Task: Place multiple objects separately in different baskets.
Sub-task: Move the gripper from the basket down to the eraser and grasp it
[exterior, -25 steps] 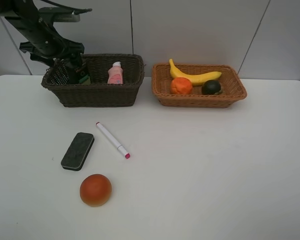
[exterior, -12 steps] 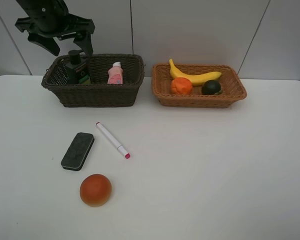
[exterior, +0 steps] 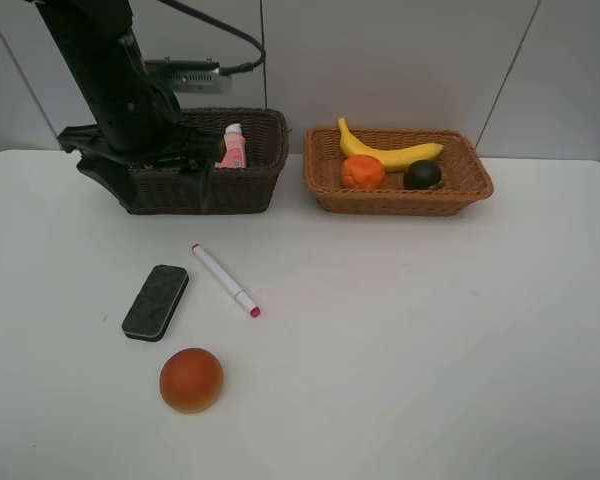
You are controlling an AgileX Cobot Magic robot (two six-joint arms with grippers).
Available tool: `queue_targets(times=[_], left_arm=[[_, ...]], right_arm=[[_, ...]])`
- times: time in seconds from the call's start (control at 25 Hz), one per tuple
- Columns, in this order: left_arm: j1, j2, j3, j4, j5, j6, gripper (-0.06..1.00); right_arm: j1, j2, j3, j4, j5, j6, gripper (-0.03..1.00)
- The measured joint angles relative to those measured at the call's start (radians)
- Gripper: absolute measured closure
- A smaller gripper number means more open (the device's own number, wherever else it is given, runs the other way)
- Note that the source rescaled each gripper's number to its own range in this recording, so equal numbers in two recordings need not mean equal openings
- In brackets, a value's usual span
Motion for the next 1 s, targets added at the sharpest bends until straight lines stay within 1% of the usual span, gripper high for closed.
queue_targets(times=[0.28, 0.52, 0.64, 0.8, 1.0], left_arm=[[-0.022, -0.001, 0.221, -0.003, -0.141, -0.062, -0.06], [-0.022, -0.001, 0.36, -0.003, -0.28, -0.088, -0.06], [-0.022, -0.001, 0.388, -0.004, -0.336, -0.092, -0.06], [-0.022, -0.001, 0.391, -0.005, -0.357, -0.095, -0.06], [0.002, 0.038, 0.391, -0.004, -0.369, -0.095, -0.06]], right_arm=[[0.0, 0.0, 0.0, 0.0, 0.0, 0.0, -0.01], [0.0, 0.0, 0.0, 0.0, 0.0, 0.0, -0.01], [0.0, 0.0, 0.0, 0.0, 0.0, 0.0, -0.01], [0.0, 0.0, 0.0, 0.0, 0.0, 0.0, -0.01], [0.0, 0.0, 0.0, -0.001, 0.0, 0.0, -0.01]])
